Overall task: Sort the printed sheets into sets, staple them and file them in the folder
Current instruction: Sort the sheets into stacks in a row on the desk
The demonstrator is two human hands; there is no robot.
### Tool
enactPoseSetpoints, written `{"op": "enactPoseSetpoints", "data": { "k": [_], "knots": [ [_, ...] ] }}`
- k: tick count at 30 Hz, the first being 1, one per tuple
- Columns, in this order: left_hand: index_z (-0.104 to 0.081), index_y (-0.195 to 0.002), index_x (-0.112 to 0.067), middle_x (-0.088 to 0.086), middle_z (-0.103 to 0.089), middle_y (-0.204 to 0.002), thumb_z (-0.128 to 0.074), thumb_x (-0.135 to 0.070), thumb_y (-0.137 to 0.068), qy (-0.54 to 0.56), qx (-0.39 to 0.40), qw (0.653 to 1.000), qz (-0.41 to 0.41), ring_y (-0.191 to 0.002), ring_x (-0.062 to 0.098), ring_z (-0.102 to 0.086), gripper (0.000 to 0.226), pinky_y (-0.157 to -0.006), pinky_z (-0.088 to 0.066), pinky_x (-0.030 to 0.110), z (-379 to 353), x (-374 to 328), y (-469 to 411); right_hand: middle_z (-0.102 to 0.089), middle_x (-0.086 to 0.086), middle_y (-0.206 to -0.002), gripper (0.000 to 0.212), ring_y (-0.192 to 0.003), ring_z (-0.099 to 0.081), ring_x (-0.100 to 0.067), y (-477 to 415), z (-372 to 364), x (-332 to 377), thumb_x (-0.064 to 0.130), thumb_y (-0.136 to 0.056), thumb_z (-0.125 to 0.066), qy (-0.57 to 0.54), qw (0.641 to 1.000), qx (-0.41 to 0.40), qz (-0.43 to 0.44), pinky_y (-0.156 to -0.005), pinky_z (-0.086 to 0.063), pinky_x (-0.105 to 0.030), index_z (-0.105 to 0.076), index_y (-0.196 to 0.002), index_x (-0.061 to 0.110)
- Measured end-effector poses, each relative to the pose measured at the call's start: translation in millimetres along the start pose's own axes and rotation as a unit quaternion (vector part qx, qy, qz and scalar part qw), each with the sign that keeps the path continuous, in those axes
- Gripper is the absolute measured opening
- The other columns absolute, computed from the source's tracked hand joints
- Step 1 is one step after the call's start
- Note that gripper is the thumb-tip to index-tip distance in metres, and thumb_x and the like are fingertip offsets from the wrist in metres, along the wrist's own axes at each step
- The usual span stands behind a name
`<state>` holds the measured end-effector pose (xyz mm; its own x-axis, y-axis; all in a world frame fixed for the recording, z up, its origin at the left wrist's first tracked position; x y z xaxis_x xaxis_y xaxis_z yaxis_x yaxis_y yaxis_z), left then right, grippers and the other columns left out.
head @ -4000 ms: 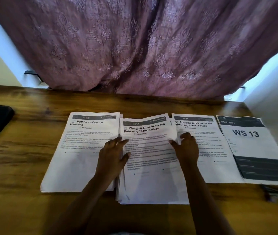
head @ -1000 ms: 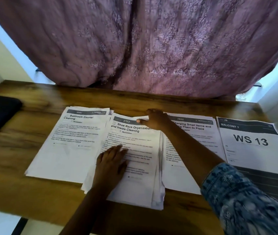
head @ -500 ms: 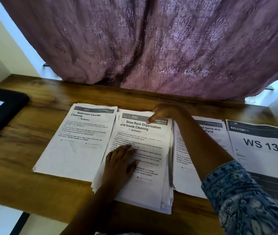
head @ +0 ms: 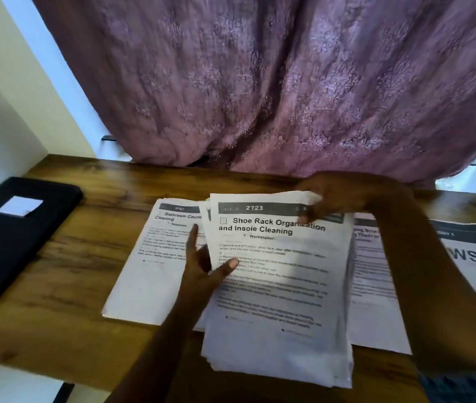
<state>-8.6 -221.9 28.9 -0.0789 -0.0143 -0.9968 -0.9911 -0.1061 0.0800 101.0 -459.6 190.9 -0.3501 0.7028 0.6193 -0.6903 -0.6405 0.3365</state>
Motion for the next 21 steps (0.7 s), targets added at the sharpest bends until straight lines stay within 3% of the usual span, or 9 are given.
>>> {"op": "enactPoseSetpoints", "data": {
  "k": [2, 5, 8, 11, 15, 19, 21],
  "knots": [
    [-0.049, -0.132, -0.021, -0.005, -0.068, -0.119, -0.081, -0.022, -0.071, 0.016, 0.1, 0.995, 0.025, -0.112, 0.018, -0.063, 0.069, -0.085, -0.056, 0.029, 26, -15, 0, -0.072, 0.016, -0.093, 0.029, -0.081, -0.067, 0.004, 6, 4, 27, 0.019, -0.078, -0.074, -0.024, 1.0, 0.003, 0.011, -0.069, -0.048, -0.007, -0.066, -0.105, 0.023],
    [-0.059, -0.123, -0.012, 0.004, -0.067, -0.121, -0.068, -0.009, -0.081, 0.01, 0.194, 0.98, 0.036, -0.113, 0.023, -0.063, 0.043, -0.09, -0.053, 0.035, 55, -28, 14, -0.073, 0.004, -0.1, 0.034, -0.088, -0.07, -0.013, -6, 5, 58, 0.012, -0.078, -0.074, -0.068, 0.997, 0.019, 0.014, -0.076, -0.055, -0.022, -0.066, -0.111, 0.016],
    [-0.06, -0.123, -0.005, 0.009, -0.067, -0.12, -0.072, -0.013, -0.078, 0.026, 0.163, 0.985, 0.043, -0.111, 0.026, -0.064, 0.047, -0.09, -0.053, 0.035, 91, -35, 27, -0.073, 0.0, -0.1, 0.032, -0.088, -0.07, -0.016, -38, -8, 80, 0.009, -0.077, -0.074, -0.089, 0.995, 0.03, 0.017, -0.075, -0.056, -0.025, -0.067, -0.108, 0.013],
    [-0.066, -0.111, -0.002, 0.014, -0.071, -0.109, -0.074, -0.007, -0.077, 0.047, 0.096, 0.99, 0.092, -0.101, 0.031, -0.068, 0.036, -0.077, -0.057, 0.031, 140, -29, 34, -0.073, 0.005, -0.09, 0.021, -0.077, -0.068, -0.004, -93, -37, 88, 0.012, -0.078, -0.075, -0.089, 0.996, 0.027, 0.002, -0.069, -0.053, -0.017, -0.066, -0.096, 0.016],
    [-0.066, -0.109, 0.003, 0.02, -0.071, -0.104, -0.077, -0.008, -0.074, 0.021, 0.05, 0.986, 0.159, -0.091, 0.036, -0.07, 0.038, -0.068, -0.059, 0.035, 199, -15, 31, -0.07, 0.0, -0.103, 0.029, -0.087, -0.065, -0.009, -169, -99, 79, 0.022, -0.076, -0.078, -0.095, 0.995, -0.001, -0.017, -0.083, -0.052, -0.02, -0.067, -0.101, 0.011],
    [-0.066, -0.106, 0.002, 0.022, -0.071, -0.102, -0.068, 0.002, -0.08, -0.038, 0.028, 0.978, 0.202, -0.087, 0.04, -0.069, 0.026, -0.071, -0.059, 0.043, 234, 6, 18, -0.064, -0.005, -0.109, 0.04, -0.1, -0.059, -0.019, -209, -153, 64, 0.02, -0.075, -0.08, -0.138, 0.977, -0.151, -0.067, -0.083, -0.044, -0.026, -0.063, -0.108, 0.009],
    [-0.066, -0.105, 0.005, 0.024, -0.07, -0.101, -0.07, 0.004, -0.078, -0.059, 0.007, 0.976, 0.209, -0.087, 0.041, -0.069, 0.027, -0.076, -0.057, 0.046, 243, 15, 14, -0.063, -0.003, -0.103, 0.038, -0.093, -0.057, -0.017, -206, -169, 59, 0.022, -0.076, -0.078, -0.144, 0.946, -0.271, -0.107, -0.077, -0.042, -0.025, -0.062, -0.107, 0.008]
  ]
}}
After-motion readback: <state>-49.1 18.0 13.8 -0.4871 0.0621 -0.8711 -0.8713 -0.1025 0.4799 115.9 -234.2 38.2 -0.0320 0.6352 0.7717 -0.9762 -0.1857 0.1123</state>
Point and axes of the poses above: each hand's wrist, its own y-axis away from the middle knuckle, its own z-axis out of the back of the hand, x = y × z, the point moved 2 cm from there along -y, towards the middle knuckle
